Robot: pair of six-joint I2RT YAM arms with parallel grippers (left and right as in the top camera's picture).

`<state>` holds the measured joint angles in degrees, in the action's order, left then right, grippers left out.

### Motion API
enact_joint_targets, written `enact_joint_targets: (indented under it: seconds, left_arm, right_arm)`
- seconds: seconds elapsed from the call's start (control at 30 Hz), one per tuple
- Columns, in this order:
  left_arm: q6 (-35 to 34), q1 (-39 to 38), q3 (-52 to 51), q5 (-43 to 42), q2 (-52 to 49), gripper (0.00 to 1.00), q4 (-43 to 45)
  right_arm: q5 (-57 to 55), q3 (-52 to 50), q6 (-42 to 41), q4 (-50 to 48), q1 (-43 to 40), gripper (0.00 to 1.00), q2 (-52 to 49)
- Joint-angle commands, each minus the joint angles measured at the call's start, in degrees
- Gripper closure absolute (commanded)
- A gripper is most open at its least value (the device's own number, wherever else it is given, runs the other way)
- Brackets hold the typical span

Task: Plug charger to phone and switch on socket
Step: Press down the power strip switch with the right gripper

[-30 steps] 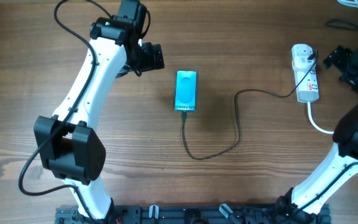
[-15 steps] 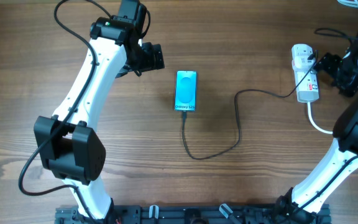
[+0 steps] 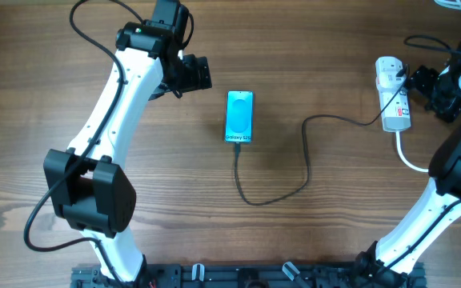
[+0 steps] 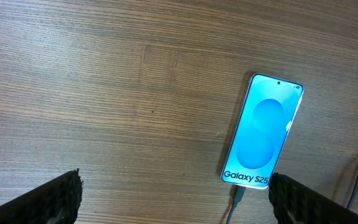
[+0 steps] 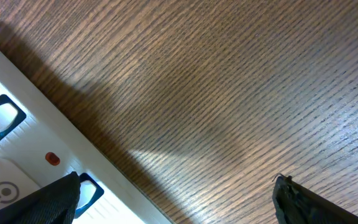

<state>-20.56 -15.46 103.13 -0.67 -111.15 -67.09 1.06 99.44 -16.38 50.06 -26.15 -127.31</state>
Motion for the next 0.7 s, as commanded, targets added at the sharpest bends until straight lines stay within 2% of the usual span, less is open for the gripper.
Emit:
enact_joint_targets:
  seconds: [0.0,0.67]
  left_arm:
    - [-0.92,-0.15,-0.11,0.76,-0.39,0.0,0.0]
    - [-0.92,-0.15,-0.11,0.76,-0.39,0.0,0.0]
  right_arm:
    - [0.81,-0.85,-0.2,-0.15,-0.17,0.0,-1.18]
    - [6.78,-2.45,1.4,0.35,-0.17,0.0,-1.2]
